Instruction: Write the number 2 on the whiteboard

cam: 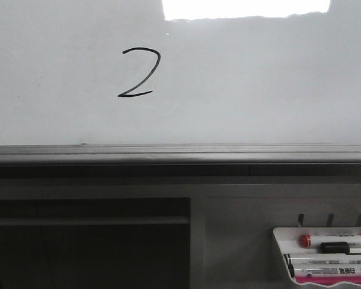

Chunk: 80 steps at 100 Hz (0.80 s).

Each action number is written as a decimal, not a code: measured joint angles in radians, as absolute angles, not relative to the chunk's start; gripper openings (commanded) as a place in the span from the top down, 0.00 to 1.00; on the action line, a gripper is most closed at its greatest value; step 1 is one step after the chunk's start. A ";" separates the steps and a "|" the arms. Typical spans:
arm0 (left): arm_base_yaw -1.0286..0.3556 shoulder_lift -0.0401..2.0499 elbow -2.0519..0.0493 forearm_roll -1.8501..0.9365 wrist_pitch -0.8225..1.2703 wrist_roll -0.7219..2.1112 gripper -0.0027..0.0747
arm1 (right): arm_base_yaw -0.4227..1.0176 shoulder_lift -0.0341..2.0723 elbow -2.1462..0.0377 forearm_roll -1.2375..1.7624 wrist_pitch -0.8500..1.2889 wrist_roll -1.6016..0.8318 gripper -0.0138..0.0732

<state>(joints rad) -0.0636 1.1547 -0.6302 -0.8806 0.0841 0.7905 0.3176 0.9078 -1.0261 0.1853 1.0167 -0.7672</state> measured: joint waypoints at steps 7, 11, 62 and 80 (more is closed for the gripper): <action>-0.064 1.155 -0.630 -0.881 0.084 0.791 0.63 | 0.318 0.908 -1.026 0.185 1.017 -0.767 0.50; -0.064 1.155 -0.630 -0.881 0.084 0.791 0.63 | 0.318 0.908 -1.026 0.185 1.017 -0.767 0.50; -0.064 1.155 -0.630 -0.796 0.084 0.791 0.44 | 0.318 0.908 -1.026 0.185 1.017 -0.767 0.50; -0.064 1.152 -0.645 -0.718 0.101 0.791 0.37 | 0.318 0.908 -1.026 0.185 1.017 -0.767 0.50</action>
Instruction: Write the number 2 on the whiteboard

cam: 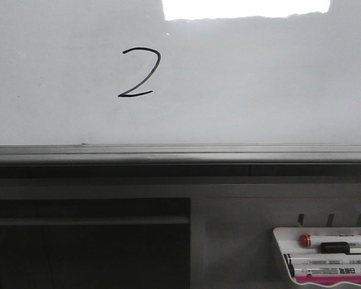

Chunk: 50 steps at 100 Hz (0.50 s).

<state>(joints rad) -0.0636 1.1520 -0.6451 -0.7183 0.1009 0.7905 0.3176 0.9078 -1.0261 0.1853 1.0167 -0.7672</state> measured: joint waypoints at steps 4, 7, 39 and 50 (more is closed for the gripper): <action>-0.064 1.143 -0.657 -0.711 0.116 0.791 0.36 | 0.318 0.908 -1.026 0.185 1.017 -0.767 0.50; -0.064 1.134 -0.665 -0.706 0.130 0.791 0.37 | 0.318 0.908 -1.026 0.185 1.017 -0.767 0.50; -0.046 0.887 -0.789 -0.562 0.518 0.714 0.37 | 0.318 0.879 -1.028 0.105 1.056 -0.566 0.50; -0.022 0.791 -0.832 -0.396 0.716 0.564 0.37 | 0.318 0.856 -1.016 0.008 1.066 -0.330 0.52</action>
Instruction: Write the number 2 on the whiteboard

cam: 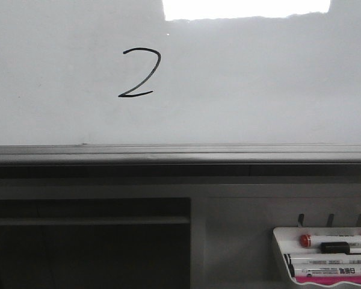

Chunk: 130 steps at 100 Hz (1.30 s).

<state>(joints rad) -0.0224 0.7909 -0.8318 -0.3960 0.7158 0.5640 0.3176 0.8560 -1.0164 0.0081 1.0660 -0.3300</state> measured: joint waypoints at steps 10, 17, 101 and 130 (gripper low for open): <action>0.000 0.704 -0.848 -0.244 0.880 0.403 0.37 | 0.318 0.817 -0.959 -0.065 1.051 -0.159 0.55; 0.008 0.642 -0.851 -0.174 0.944 0.322 0.37 | 0.318 0.775 -0.902 -0.084 1.016 -0.078 0.58; 0.013 0.463 -0.440 -0.200 0.403 0.213 0.99 | 0.318 0.477 -0.497 -0.088 0.495 0.124 0.93; 0.013 0.461 -0.437 -0.203 0.400 0.213 0.99 | 0.318 0.477 -0.496 -0.088 0.498 0.124 0.93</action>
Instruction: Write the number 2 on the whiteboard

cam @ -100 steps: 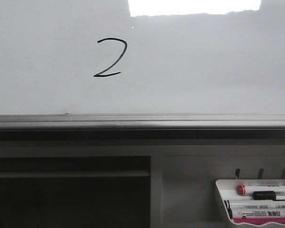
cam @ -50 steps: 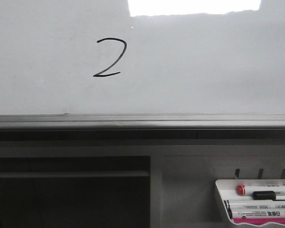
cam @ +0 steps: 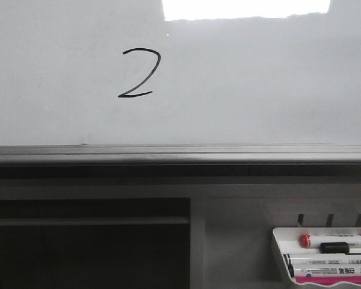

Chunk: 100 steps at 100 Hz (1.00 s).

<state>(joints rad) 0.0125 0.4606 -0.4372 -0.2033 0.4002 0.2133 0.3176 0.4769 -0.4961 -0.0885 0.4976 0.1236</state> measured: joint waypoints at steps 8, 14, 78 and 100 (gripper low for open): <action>-0.001 0.434 -0.430 -0.201 0.395 0.213 0.99 | 0.318 0.477 -0.496 -0.087 0.498 0.124 0.93; -0.007 0.394 -0.415 -0.180 0.366 0.213 0.99 | 0.318 0.477 -0.496 -0.087 0.499 0.124 0.93; -0.012 -0.004 0.001 -0.116 -0.034 0.213 0.99 | 0.318 0.477 -0.496 -0.087 0.500 0.124 0.93; -0.012 -0.004 0.001 -0.101 -0.036 0.213 0.99 | 0.318 0.477 -0.496 -0.087 0.501 0.124 0.93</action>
